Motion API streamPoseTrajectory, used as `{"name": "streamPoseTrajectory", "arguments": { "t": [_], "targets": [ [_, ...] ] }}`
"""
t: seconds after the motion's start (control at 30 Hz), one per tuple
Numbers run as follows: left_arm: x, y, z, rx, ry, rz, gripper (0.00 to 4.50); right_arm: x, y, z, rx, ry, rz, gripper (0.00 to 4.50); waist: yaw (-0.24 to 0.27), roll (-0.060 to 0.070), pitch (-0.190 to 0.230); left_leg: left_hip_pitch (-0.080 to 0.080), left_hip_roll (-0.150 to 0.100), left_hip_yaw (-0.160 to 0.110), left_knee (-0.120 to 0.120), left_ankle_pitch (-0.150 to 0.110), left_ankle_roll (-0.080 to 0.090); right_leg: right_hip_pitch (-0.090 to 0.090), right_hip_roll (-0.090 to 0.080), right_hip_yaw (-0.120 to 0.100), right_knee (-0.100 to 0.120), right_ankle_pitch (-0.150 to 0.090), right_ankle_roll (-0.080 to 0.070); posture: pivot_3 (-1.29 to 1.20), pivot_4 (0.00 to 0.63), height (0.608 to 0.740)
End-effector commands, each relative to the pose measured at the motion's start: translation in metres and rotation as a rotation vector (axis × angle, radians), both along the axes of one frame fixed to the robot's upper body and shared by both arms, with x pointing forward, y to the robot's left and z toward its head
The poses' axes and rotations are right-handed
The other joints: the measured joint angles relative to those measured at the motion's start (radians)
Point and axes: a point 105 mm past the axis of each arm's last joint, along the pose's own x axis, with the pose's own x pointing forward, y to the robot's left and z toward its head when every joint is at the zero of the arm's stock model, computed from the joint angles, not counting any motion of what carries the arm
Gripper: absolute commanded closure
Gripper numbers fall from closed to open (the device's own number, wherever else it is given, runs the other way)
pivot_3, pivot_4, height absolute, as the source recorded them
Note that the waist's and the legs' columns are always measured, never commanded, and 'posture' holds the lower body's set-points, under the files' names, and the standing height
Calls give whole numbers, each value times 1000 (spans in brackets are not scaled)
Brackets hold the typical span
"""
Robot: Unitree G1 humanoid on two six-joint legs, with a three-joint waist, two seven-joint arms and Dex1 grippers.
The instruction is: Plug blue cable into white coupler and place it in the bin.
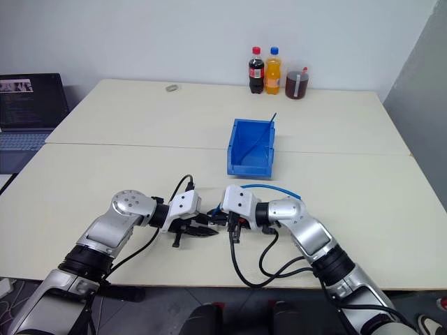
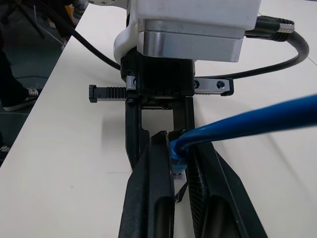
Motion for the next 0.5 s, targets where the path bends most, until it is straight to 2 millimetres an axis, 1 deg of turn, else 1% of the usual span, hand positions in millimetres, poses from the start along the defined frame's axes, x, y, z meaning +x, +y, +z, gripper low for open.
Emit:
{"name": "streamPoseTrajectory", "arguments": {
  "t": [0.03, 0.17, 0.37, 0.43, 0.5],
  "targets": [
    [-5, 2, -17, 50, 43, 3, 3721, -3, 4, -8, -67, 12, 51, 4410, 0, 0, 0, 0, 0, 0, 0, 0, 0, 0, 0, 0, 0, 0, 0, 0, 150, 740],
    [-5, 1, -17, 52, 38, -1, 3721, -2, 7, -13, -142, 43, 93, 4410, 0, 0, 0, 0, 0, 0, 0, 0, 0, 0, 0, 0, 0, 0, 0, 0, 150, 740],
    [-5, 0, -18, 50, 34, -2, 3721, 1, 21, -11, -189, 52, 119, 4411, -2, 1, -2, 1, 0, 0, 0, 0, 0, 0, 0, 0, 1, 0, 0, 0, 150, 740],
    [-6, -1, -18, 48, 36, -1, 3721, 0, 22, -20, -235, 62, 120, 4411, -3, 1, -5, 2, 0, 0, 0, 0, 0, 0, 0, 0, 2, 0, 0, 0, 150, 740],
    [-7, -1, -19, 46, 37, -1, 3721, -4, 20, -33, -295, 83, 128, 4411, -4, 1, -8, 3, 0, 1, 0, 0, 0, 1, 0, 1, 3, 0, -1, 0, 150, 740]
  ]
}}
